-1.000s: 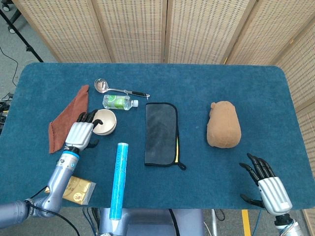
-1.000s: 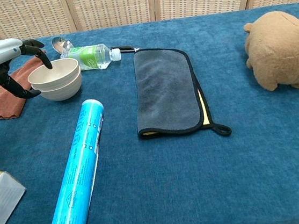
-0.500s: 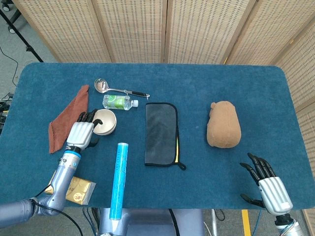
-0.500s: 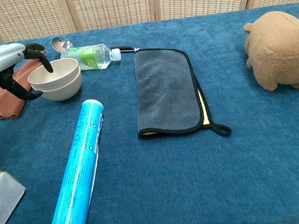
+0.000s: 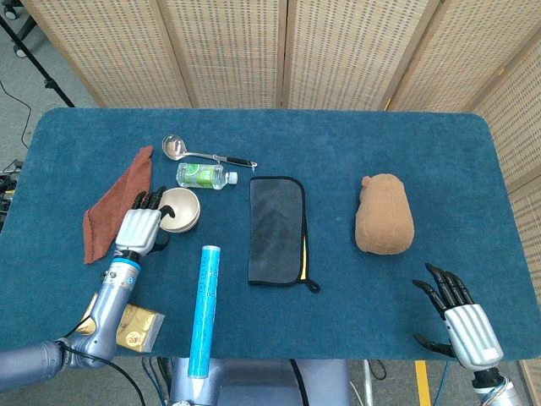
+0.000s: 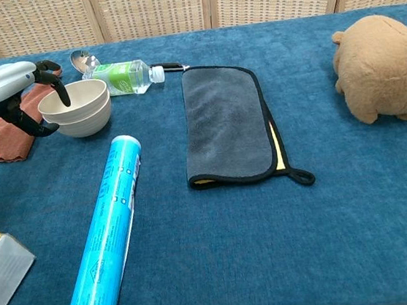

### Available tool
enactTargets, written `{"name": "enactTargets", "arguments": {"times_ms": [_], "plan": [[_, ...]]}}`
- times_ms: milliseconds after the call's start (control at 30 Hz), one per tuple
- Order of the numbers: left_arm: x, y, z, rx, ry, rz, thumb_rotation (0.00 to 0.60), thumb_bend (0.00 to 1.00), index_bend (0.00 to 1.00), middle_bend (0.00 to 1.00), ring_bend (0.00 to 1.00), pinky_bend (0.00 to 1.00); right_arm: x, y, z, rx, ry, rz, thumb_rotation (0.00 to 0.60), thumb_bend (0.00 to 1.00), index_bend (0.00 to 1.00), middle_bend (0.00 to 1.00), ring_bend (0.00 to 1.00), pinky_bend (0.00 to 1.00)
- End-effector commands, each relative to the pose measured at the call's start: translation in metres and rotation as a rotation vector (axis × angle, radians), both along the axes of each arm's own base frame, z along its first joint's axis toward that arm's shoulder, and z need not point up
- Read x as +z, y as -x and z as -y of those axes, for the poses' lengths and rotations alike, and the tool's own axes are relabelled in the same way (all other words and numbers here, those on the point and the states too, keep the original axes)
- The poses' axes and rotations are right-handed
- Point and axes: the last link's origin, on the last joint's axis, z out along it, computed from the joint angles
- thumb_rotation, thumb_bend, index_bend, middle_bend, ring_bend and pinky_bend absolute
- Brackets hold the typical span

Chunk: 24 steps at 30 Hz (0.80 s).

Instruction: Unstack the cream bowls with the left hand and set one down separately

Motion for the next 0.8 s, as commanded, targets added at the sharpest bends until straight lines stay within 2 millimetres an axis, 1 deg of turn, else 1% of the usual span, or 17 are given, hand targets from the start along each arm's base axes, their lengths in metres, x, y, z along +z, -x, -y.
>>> {"name": "enactTargets", "arguments": {"times_ms": [33,400,467,567,800], "plan": [[-0.0005,-0.0005,-0.0017,0.0,-0.014,0.006,0.6,0.35,0.41,0.0,0.08,0.05,-0.0002,0.0,-0.0003,0.0,0.0,-0.001,0.6,0.0,0.16,0.0,0.0,0.07],[-0.0044,0.0,-0.0057,0.004,-0.027,0.008,0.6,0.36,0.43,0.0,0.08,0.05,0.0,0.0002,-0.0001,0.001,0.0,-0.002,0.6,0.0,0.16,0.0,0.0,0.07],[-0.005,0.0,-0.0061,0.008,-0.028,0.011,0.6,0.36,0.46,0.0,0.08,0.05,-0.0001,0.0002,-0.0002,0.0,0.0,-0.002,0.6,0.0,0.16,0.0,0.0,0.07],[-0.0058,-0.0001,-0.0062,0.009,-0.029,0.016,0.6,0.36,0.53,0.0,0.08,0.05,0.0001,0.0002,-0.0002,-0.001,0.001,-0.001,0.6,0.0,0.16,0.0,0.0,0.07],[-0.0066,0.0002,-0.0063,0.006,-0.034,0.015,0.6,0.37,0.61,0.02,0.08,0.05,0.0004,0.0004,-0.0001,-0.001,0.001,-0.001,0.6,0.0,0.16,0.0,0.0,0.07]]}}
